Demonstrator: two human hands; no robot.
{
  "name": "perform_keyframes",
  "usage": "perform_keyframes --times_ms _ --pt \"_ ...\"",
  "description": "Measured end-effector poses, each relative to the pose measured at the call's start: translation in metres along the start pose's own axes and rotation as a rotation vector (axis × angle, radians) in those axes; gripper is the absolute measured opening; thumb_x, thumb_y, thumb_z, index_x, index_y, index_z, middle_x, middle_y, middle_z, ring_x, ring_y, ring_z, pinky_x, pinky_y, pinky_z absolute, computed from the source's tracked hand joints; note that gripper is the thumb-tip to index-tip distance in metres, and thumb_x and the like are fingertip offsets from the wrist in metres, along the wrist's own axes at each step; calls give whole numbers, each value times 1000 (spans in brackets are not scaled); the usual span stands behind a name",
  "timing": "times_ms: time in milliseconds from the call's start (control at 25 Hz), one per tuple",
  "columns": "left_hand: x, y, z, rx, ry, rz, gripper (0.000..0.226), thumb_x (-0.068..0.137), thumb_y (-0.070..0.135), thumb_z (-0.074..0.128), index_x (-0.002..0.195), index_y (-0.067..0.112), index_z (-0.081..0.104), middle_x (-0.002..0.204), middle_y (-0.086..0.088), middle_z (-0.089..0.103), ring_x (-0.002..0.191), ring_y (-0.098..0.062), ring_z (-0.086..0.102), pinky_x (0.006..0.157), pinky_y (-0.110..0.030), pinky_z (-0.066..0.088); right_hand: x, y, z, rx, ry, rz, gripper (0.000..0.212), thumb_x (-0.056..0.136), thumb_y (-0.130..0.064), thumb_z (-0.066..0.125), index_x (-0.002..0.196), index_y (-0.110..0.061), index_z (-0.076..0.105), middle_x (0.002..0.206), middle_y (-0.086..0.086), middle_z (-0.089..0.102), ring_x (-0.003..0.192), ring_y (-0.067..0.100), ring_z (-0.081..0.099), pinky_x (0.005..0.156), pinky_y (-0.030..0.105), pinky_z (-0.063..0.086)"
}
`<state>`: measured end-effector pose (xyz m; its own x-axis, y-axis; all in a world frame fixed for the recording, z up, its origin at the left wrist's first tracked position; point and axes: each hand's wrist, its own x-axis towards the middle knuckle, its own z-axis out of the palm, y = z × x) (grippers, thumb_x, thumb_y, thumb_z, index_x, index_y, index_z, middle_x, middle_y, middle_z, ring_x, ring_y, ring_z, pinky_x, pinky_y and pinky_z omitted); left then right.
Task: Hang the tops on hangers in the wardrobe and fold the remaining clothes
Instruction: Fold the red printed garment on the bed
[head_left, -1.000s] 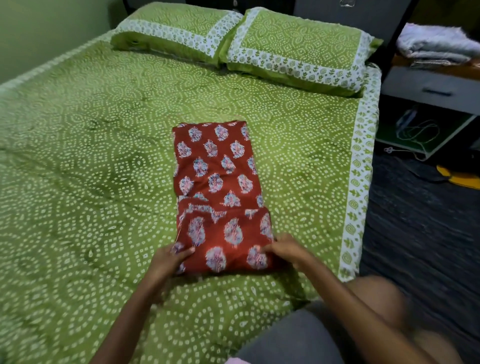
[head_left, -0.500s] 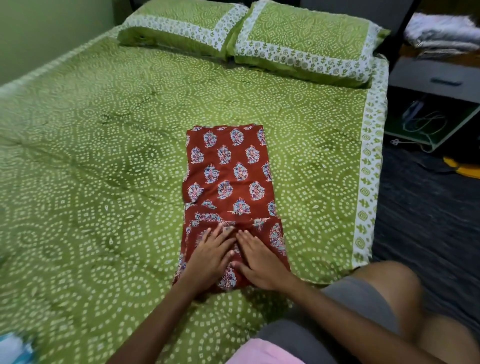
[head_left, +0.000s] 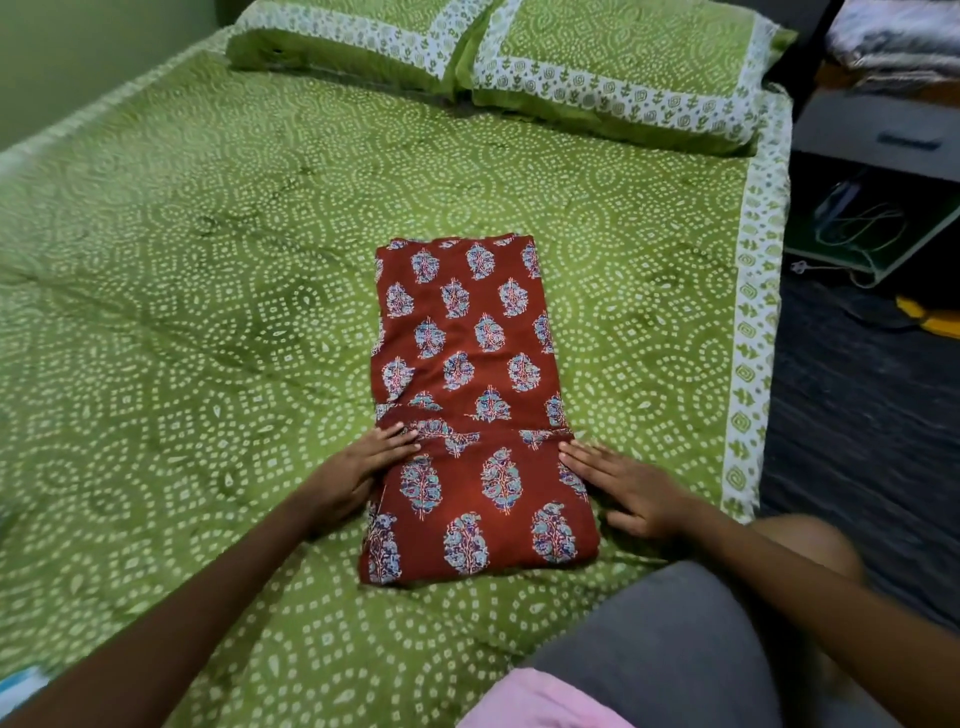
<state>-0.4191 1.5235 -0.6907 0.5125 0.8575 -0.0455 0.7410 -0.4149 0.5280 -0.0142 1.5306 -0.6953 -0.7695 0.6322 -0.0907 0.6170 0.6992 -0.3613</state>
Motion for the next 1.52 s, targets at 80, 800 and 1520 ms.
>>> perform_keyframes --times_ms 80,800,1520 --pt "-9 -12 -5 53 -17 77 48 97 23 32 145 25 34 151 8 30 142 -9 19 117 -23 9 -8 5 -1 -175 28 -60 81 87 -55 33 151 -16 1 156 9 14 145 14 4 117 29 1" --pt "87 21 -28 -881 333 -939 64 88 58 48 117 3 63 118 -10 63 104 -25 61 99 -37 44 119 -3 -16 1439 652 976 38 90 -37 58 117 -10 61 116 7 65 99 20 63 90 34 51" --pt "14 82 17 -180 595 -897 48 90 49 49 98 4 65 90 -20 68 88 -35 62 86 -36 43 83 -74 0 532 684 1030 29 98 -25 44 99 -1 62 91 18 67 81 31 60 64 31 35"
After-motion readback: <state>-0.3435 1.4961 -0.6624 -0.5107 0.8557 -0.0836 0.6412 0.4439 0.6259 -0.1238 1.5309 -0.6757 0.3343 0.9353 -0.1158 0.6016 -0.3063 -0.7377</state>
